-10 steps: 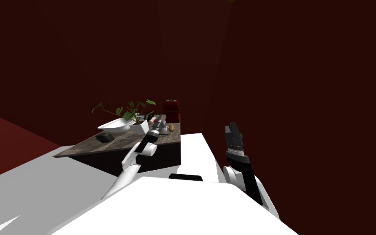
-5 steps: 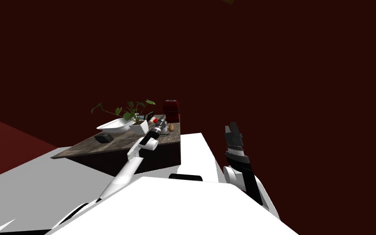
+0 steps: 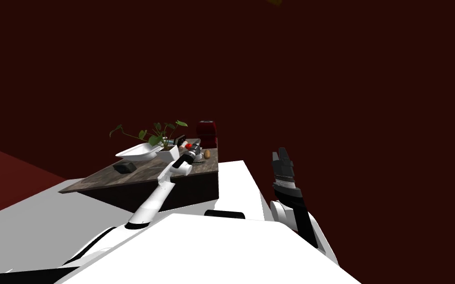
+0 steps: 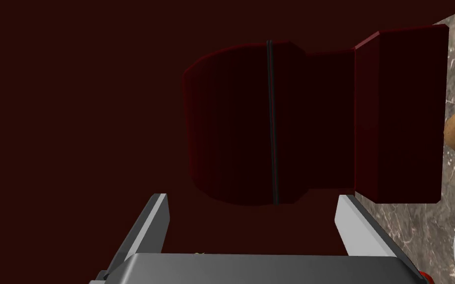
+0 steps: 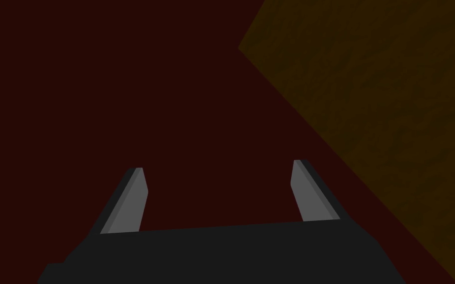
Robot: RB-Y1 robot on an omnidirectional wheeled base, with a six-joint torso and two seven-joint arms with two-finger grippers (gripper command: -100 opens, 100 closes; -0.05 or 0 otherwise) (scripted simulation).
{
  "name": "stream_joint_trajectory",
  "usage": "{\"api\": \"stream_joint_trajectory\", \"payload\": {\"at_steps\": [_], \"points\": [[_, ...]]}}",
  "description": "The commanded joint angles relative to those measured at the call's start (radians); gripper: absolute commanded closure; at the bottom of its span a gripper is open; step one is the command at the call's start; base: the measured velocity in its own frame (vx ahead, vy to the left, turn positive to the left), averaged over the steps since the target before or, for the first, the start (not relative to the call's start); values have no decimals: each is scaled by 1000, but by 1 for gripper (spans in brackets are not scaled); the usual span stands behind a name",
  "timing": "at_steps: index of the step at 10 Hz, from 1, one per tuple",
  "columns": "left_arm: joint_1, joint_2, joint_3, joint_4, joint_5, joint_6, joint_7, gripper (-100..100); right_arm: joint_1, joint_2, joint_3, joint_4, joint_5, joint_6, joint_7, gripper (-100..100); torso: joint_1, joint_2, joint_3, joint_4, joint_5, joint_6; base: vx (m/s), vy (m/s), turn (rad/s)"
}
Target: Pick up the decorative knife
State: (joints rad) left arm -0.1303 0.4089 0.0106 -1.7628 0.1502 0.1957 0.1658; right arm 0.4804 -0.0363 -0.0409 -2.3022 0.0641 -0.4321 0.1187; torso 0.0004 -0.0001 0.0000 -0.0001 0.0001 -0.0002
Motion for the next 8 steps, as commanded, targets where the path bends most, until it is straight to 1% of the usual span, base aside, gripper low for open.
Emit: {"api": "stream_joint_trajectory", "payload": {"at_steps": [1, 2, 3, 4, 5, 6, 7, 8], "points": [[-35, 10, -1, 44, 10, 44, 2, -100, 0, 0, 0, 0, 0, 0, 0, 0, 0, 0, 0, 0, 0, 0, -7, 7, -19], [-35, 10, -1, 44, 10, 44, 2, -100, 0, 0, 0, 0, 0, 0, 0, 0, 0, 0, 0, 0, 0, 0, 0, 0, 0], [-78, 33, -3, 76, 32, 100, 6, -100, 0, 0, 0, 0, 0, 0, 0, 0, 0, 0, 0, 0, 0, 0, -7, 3, -27], [-87, 33, -3, 104, 32, 103, 6, -100, 0, 0, 0, 0, 0, 0, 0, 0, 0, 0, 0, 0, 0, 0, -8, 5, -18], [-128, 55, -4, 135, 54, 145, 10, -100, 0, 0, 0, 0, 0, 0, 0, 0, 0, 0, 0, 0, 0, 0, -13, 8, -24], [-138, 55, -4, 169, 54, 163, 10, -100, 0, 0, 0, 0, 0, 0, 0, 0, 0, 0, 0, 0, 0, 0, -11, 7, -17], [-176, 76, -6, 201, 77, 192, 15, -100, 0, 0, 0, 0, 0, 0, 0, 0, 0, 0, 0, 0, 0, 0, -16, 6, -23], [-189, 76, -6, 234, 77, 215, 15, -100, 0, 0, 0, 0, 0, 0, 0, 0, 0, 1, 0, 0, 0, 0, -13, 6, -16]]}}
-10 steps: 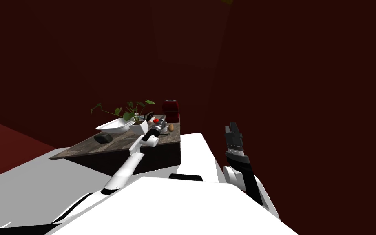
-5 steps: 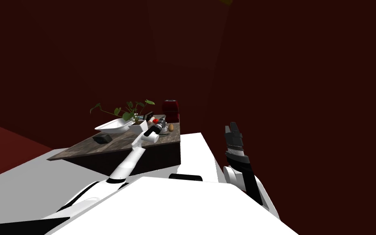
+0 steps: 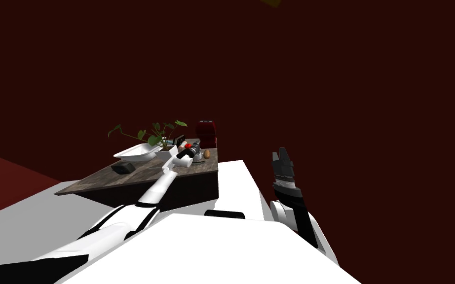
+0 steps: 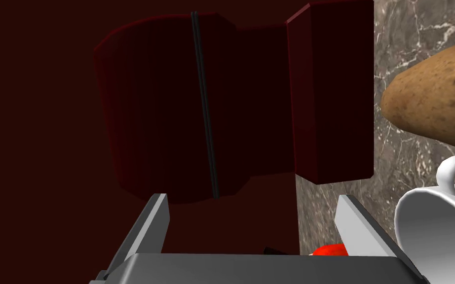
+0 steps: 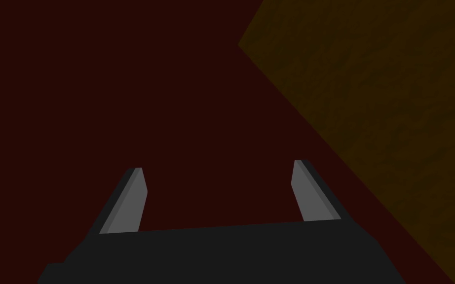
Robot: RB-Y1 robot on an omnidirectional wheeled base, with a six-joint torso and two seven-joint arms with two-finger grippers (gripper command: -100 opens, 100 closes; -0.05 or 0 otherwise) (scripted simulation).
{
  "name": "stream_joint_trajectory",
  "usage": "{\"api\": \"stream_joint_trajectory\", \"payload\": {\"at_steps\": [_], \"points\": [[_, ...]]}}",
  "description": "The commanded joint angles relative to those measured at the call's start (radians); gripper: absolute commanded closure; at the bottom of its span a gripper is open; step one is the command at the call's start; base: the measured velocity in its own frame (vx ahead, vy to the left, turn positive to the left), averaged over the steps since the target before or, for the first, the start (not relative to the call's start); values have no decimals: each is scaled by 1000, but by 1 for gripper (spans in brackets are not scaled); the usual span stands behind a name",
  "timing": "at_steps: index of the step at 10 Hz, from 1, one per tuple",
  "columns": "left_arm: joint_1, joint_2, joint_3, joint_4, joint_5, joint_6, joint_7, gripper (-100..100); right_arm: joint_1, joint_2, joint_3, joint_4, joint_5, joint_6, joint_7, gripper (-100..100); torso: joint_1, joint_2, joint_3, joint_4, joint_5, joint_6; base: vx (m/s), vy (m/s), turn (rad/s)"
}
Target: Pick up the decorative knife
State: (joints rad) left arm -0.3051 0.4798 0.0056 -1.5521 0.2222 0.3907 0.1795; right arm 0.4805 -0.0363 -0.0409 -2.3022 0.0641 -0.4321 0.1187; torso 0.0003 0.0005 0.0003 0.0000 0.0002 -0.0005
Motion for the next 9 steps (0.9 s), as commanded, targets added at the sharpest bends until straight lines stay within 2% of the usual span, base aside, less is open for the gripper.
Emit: {"api": "stream_joint_trajectory", "payload": {"at_steps": [1, 2, 3, 4, 5, 6, 7, 8, 9], "points": [[-14, 5, -1, 29, 5, 27, 1, -100, 0, 0, 0, 0, 0, 0, 0, 0, 0, 0, 0, 0, 0, 0, 0, 0, 0], [-62, 26, -2, 73, 28, 66, 6, -100, 0, 0, 0, 0, 0, 0, 0, 0, 0, 0, 0, 0, 0, 0, -10, 2, -16], [-64, 26, -2, 96, 28, 86, 6, -100, 0, 0, 0, 0, 0, 0, 0, 0, 0, 0, 0, 0, 0, 0, -11, 3, -20], [-101, 46, -3, 123, 51, 118, 11, -100, 0, 0, 0, 0, 0, 0, 0, 0, 0, 0, 0, 0, 0, 0, -18, 4, -26], [-113, 46, -3, 157, 51, 144, 11, -100, 0, 0, 0, 0, 0, 0, 0, 0, 0, 0, 0, 0, 0, 0, -16, 6, -15], [-113, 46, -3, 163, 51, 144, 11, -100, 0, 0, 0, 0, 0, 0, 0, 0, 0, 0, 0, 0, 0, 0, -7, 3, 2], [-158, 65, -3, 202, 74, 190, 16, -100, 0, 0, 0, 0, 0, 0, 0, 0, 0, 0, 0, 0, 0, 0, -15, 2, -17], [-161, 65, -3, 230, 74, 202, 16, -100, 0, 0, 0, 0, 0, 0, 0, 0, 0, 0, 0, 0, 0, 0, -15, 3, -19], [-204, 85, -3, 260, 97, 237, 22, -100, 0, 0, 0, 0, 0, 0, 0, 0, 0, 0, 0, 0, 0, 0, -22, 2, -19]]}}
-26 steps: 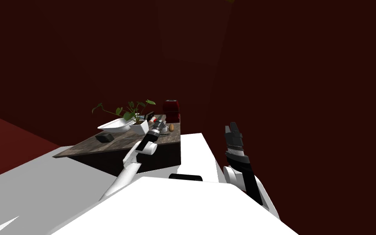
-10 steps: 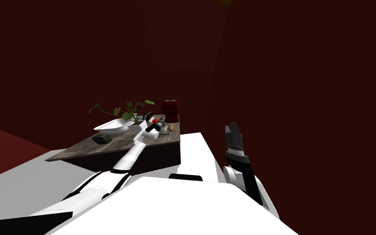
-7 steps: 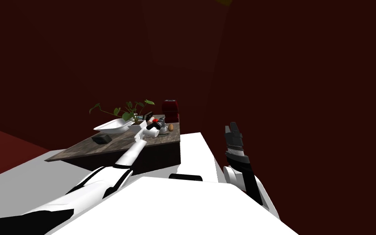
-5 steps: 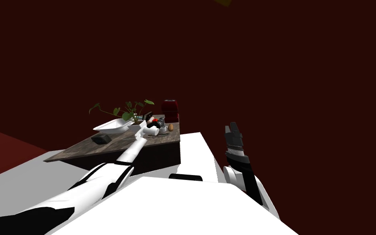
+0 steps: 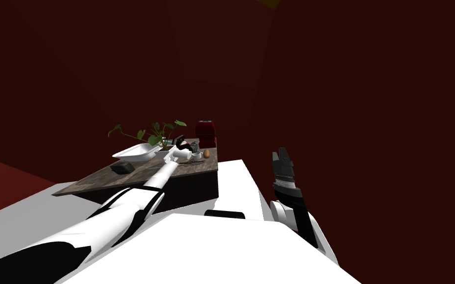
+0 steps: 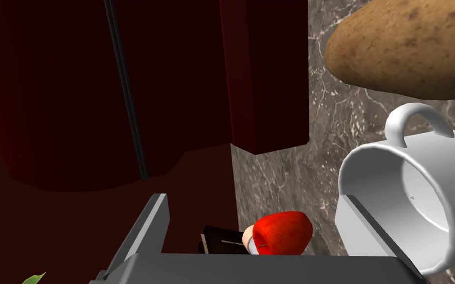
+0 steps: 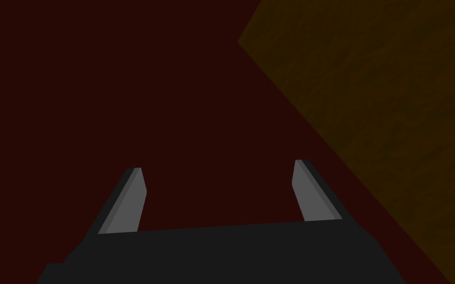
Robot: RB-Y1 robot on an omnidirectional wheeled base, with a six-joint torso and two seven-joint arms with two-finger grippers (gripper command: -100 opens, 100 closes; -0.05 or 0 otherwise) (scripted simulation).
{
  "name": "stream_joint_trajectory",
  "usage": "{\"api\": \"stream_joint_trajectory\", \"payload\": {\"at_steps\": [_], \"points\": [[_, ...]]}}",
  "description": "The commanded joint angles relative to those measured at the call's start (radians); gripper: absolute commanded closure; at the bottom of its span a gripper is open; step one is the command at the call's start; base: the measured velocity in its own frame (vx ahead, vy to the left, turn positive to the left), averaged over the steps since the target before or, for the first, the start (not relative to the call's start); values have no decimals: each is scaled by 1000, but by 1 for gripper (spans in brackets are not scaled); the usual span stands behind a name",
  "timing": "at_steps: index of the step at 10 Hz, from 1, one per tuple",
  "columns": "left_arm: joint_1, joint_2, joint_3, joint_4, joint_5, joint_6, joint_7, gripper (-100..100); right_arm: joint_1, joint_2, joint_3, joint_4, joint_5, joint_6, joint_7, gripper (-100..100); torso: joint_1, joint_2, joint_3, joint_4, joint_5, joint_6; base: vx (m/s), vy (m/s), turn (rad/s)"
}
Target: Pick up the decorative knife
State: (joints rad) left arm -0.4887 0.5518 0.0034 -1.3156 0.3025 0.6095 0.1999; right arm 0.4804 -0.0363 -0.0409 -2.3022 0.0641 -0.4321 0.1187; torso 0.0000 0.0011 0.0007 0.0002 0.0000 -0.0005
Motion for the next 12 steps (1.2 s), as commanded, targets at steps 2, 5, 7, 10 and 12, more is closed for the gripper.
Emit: {"api": "stream_joint_trajectory", "payload": {"at_steps": [2, 5, 7, 10, 12], "points": [[-69, 31, -1, 87, 39, 74, 7, -100, 0, 0, 0, 0, 0, 0, 0, 0, 0, 0, 0, 0, 0, 0, -20, 3, -16], [-108, 49, 0, 153, 62, 144, 13, -100, 0, 0, 0, 0, 0, 0, 0, 0, 0, 0, 0, 0, 0, 0, -11, 1, -7], [-112, 49, 0, 191, 62, 147, 13, -100, 0, 0, 0, 0, 0, 0, 0, 0, 0, 0, 0, 0, 0, 0, -10, 2, -7], [-190, 83, 1, 281, 105, 242, 25, -100, 0, 0, 0, 0, 0, 0, 0, 0, 0, 0, 0, 0, 0, 0, -16, 2, -14], [-225, 97, 2, 353, 125, 285, 31, -100, 0, 0, 0, 0, 0, 0, 0, 0, 0, 0, 0, 0, 0, 0, -18, 3, -14]]}}
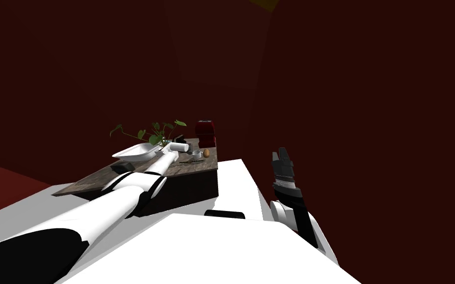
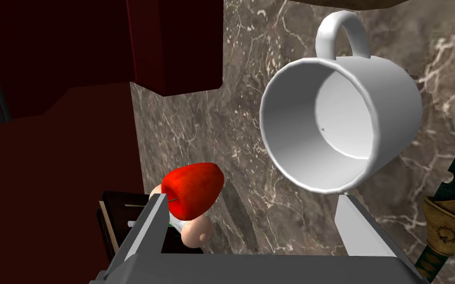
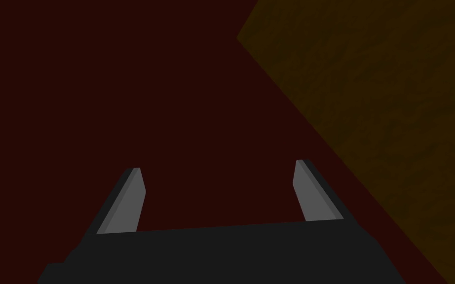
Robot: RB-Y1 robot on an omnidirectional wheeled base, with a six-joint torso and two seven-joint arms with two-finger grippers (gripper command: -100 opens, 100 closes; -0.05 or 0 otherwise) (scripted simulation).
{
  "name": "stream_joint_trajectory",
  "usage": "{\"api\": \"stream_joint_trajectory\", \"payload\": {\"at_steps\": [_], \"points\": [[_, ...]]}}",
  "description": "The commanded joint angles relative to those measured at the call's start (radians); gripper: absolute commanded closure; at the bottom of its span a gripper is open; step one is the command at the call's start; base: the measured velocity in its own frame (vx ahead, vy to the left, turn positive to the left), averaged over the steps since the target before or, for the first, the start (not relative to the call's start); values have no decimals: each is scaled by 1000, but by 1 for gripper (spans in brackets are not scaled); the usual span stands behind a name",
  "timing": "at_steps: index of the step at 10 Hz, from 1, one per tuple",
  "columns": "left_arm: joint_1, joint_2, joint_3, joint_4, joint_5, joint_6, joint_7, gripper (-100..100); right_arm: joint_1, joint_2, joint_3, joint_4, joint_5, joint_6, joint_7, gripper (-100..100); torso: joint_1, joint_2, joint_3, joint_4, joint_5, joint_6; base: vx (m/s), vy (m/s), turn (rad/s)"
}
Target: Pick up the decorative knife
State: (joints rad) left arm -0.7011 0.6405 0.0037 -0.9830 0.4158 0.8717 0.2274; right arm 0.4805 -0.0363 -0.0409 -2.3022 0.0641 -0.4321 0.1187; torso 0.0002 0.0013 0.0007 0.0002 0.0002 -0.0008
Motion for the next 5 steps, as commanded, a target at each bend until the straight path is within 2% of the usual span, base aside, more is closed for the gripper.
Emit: {"api": "stream_joint_trajectory", "payload": {"at_steps": [1, 2, 3, 4, 5], "points": [[-12, 8, 1, 48, 12, 34, 3, -100, 0, 0, 0, 0, 0, 0, 0, 0, 0, 0, 0, 0, 0, 0, -13, 4, -8], [-44, 21, 2, 74, 32, 77, 9, -100, 0, 0, 0, 0, 0, 0, 0, 0, 0, 0, 0, 0, 0, 0, -15, 2, -15], [-44, 21, 2, 99, 32, 80, 9, -100, 0, 0, 0, 0, 0, 0, 0, 0, 0, 0, 0, 0, 0, 0, -12, 1, -9], [-72, 32, 3, 135, 52, 123, 15, -100, 0, 0, 0, 0, 0, 0, 0, 0, 0, 0, 0, 0, 0, 0, -10, 3, -13], [-72, 32, 3, 167, 52, 123, 15, -100, 0, 0, 0, 0, 0, 0, 0, 0, 0, 0, 0, 0, 0, 0, -6, 4, -10]]}}
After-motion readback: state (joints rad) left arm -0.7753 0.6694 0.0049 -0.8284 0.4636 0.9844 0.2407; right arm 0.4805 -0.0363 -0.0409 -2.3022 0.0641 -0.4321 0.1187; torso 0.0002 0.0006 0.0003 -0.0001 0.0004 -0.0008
